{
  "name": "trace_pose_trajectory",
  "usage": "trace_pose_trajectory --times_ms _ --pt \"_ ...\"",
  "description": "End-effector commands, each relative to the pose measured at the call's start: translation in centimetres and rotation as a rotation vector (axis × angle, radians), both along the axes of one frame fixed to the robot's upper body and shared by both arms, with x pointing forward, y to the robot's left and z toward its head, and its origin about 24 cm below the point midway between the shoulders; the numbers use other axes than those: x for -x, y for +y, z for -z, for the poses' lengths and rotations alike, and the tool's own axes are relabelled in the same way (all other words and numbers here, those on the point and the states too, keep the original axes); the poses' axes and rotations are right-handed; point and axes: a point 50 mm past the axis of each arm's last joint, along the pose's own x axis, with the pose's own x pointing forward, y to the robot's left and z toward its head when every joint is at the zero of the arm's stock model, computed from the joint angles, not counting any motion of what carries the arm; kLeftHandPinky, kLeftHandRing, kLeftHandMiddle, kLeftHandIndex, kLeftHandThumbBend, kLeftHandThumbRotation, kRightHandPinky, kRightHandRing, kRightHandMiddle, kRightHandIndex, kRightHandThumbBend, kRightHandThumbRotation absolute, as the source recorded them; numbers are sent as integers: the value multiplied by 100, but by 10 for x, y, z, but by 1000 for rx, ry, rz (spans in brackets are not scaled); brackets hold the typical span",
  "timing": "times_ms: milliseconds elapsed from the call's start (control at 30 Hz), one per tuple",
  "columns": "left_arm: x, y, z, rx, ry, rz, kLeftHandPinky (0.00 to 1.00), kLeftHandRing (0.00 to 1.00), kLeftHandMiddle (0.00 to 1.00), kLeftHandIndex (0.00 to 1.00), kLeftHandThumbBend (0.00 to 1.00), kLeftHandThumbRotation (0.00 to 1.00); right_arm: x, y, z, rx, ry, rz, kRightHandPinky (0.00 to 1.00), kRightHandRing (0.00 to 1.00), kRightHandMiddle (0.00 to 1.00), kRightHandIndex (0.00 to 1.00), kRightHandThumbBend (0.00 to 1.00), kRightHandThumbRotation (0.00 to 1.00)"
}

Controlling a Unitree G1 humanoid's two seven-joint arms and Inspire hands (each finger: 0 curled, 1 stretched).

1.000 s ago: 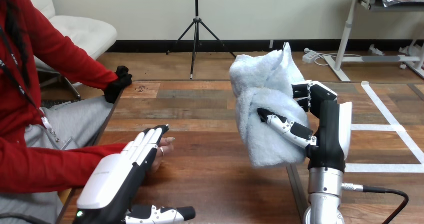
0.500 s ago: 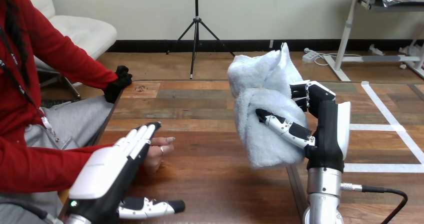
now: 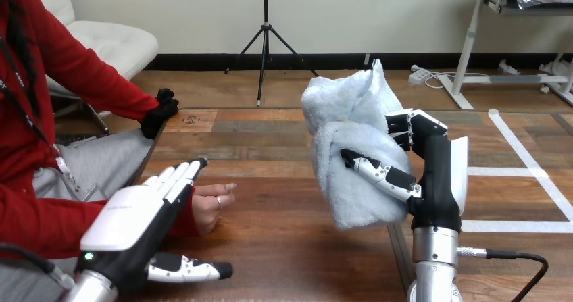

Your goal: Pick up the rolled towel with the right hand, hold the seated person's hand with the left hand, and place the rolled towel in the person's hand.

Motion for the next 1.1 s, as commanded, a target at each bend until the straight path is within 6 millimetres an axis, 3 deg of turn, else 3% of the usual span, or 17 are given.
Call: trace_pose_trajectory --times_ms 0,1067 --pt "-21 0 -27 -36 -88 45 96 99 100 100 100 51 -10 2 -20 -29 -108 -10 29 37 45 44 75 0" --pt "-45 28 -26 -186 -51 22 97 100 100 100 100 52 -2 4 -19 -89 -139 -39 28 36 44 44 75 0"
